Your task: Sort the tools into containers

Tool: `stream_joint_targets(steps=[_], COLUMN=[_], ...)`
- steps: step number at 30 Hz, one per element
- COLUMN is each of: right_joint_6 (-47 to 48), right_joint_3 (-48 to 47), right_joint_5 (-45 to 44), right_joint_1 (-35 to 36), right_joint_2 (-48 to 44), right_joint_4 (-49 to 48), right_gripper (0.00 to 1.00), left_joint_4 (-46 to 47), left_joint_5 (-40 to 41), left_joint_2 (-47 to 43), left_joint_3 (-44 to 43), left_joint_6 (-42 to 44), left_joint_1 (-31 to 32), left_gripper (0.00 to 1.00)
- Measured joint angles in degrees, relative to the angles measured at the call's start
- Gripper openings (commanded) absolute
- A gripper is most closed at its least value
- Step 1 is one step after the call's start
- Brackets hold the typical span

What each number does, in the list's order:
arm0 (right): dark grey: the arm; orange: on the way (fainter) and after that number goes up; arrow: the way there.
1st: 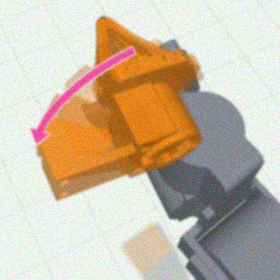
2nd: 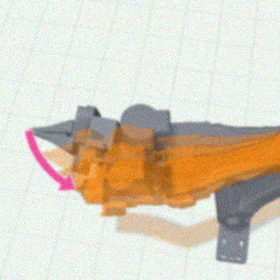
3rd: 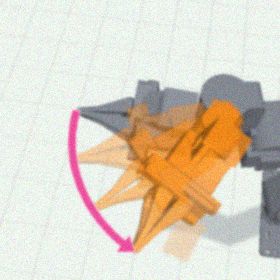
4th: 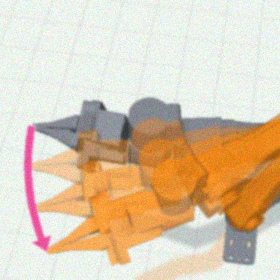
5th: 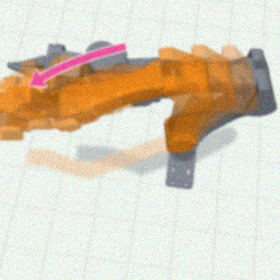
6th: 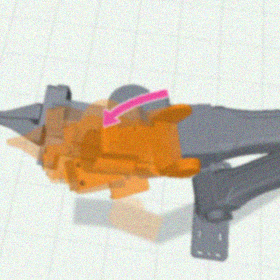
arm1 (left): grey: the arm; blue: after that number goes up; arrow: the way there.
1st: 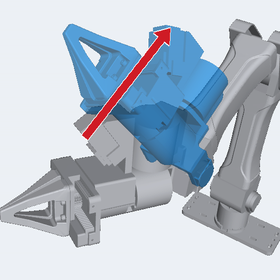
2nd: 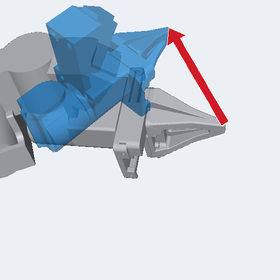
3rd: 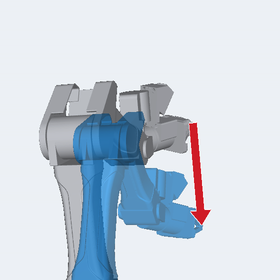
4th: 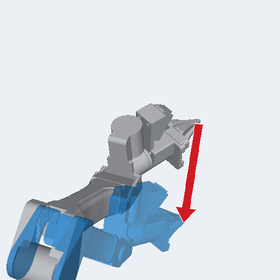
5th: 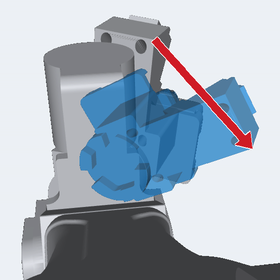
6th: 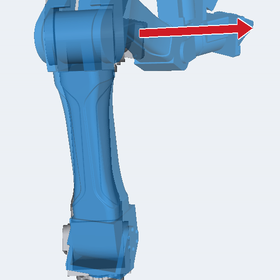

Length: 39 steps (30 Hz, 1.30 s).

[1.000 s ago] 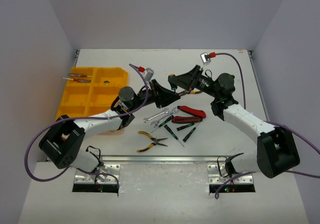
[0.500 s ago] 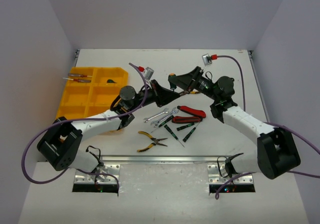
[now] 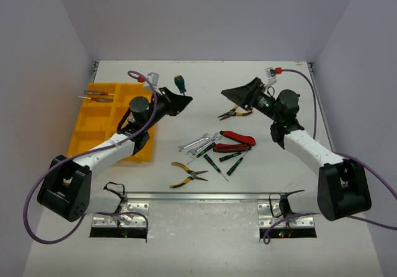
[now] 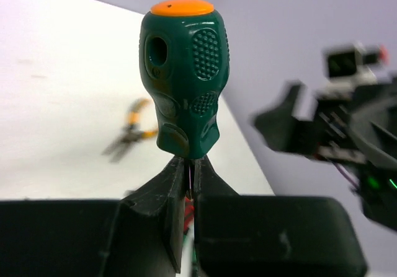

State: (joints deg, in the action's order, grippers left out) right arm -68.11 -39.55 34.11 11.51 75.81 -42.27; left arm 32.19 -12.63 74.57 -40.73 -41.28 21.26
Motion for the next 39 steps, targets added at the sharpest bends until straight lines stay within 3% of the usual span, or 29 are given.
stream_joint_targets(steps=[3,7,16,19,22,24,30,32,36,39], right_joint_6=[1.5,5.1,9.5,10.1,10.5,10.7,12.0,13.2,19.4,27.9], right_joint_3=[-0.1,-0.1,-0.2,-0.2,-0.2,-0.2,-0.3,-0.9,-6.3,-12.9], right_joint_5=[-1.6,-1.9,1.2,2.1,2.8,3.2,3.7,3.8,1.7,-6.1], right_joint_1=[-5.3,-5.0,-5.1,-5.4,-5.9,-6.2,-6.7,-6.8,-6.8,-5.2], right_joint_2=[-2.2,-6.4,-7.8,-7.8,-7.8,-7.8,-7.5,-6.9,-2.9,2.3], right_joint_4=[7.4,15.6,21.4,22.0,22.2,22.4,22.8,24.2,32.5,42.6], right_gripper=[0.99,0.99,0.99,0.99,0.99,0.99,0.99,0.99,0.99,0.99], left_joint_4=[-13.7,-23.9,-41.0,-43.0,-43.4,-42.3,-42.5,-43.0,-42.9,-42.0], left_joint_5=[7.1,12.0,16.3,17.8,19.3,19.4,18.9,18.2,15.4,11.6], left_joint_2=[2.1,9.1,29.3,30.8,30.8,30.7,27.8,26.0,19.3,10.9], left_joint_3=[-6.2,-13.4,-27.6,-28.4,-29.0,-29.2,-29.2,-28.6,-27.0,-25.5], left_joint_6=[-4.0,-8.6,-14.0,-15.5,-16.4,-17.6,-17.3,-17.2,-15.9,-13.3], left_joint_1=[-10.0,-19.6,-22.4,-22.5,-22.7,-22.9,-23.2,-23.2,-23.2,-23.0], left_gripper=[0.0,0.0,0.0,0.22,0.65,0.81,0.91,1.0,1.0,1.0])
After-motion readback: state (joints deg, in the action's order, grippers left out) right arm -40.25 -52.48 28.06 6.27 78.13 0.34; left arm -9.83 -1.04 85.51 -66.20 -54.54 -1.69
